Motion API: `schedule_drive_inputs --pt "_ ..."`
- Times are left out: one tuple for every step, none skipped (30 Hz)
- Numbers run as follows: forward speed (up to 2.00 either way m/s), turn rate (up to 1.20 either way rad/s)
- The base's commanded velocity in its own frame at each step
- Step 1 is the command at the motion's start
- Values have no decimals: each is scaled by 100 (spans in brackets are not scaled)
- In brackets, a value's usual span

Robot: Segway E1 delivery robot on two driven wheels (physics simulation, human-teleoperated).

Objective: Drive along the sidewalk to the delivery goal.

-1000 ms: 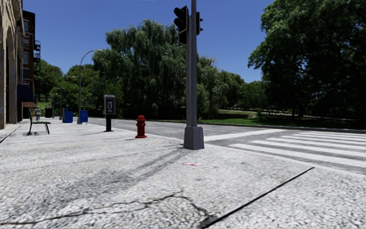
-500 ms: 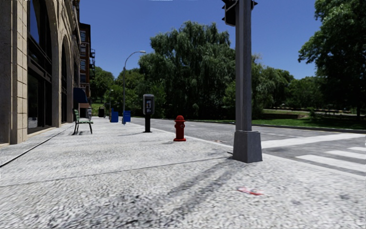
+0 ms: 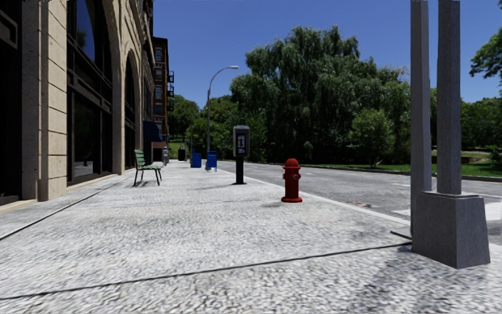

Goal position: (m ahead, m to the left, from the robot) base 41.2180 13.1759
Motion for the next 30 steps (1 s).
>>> schedule_drive_inputs --pt "200 0" --pt "200 0" --pt "200 0" --pt "200 0" --pt "200 0" --pt "200 0" --pt "200 0" --pt "200 0" --pt "200 0" --pt "200 0" --pt "200 0" --pt "200 0" --pt "200 0" --pt "200 6" --pt "200 18" --pt "200 24" --pt "200 24" --pt "200 26" --pt "200 26" --pt "200 26" --pt "200 27" --pt "200 27" --pt "200 27" --pt "200 27" --pt "200 27" --pt "200 27" --pt "200 27" --pt "200 27" --pt "200 27" --pt "200 27"
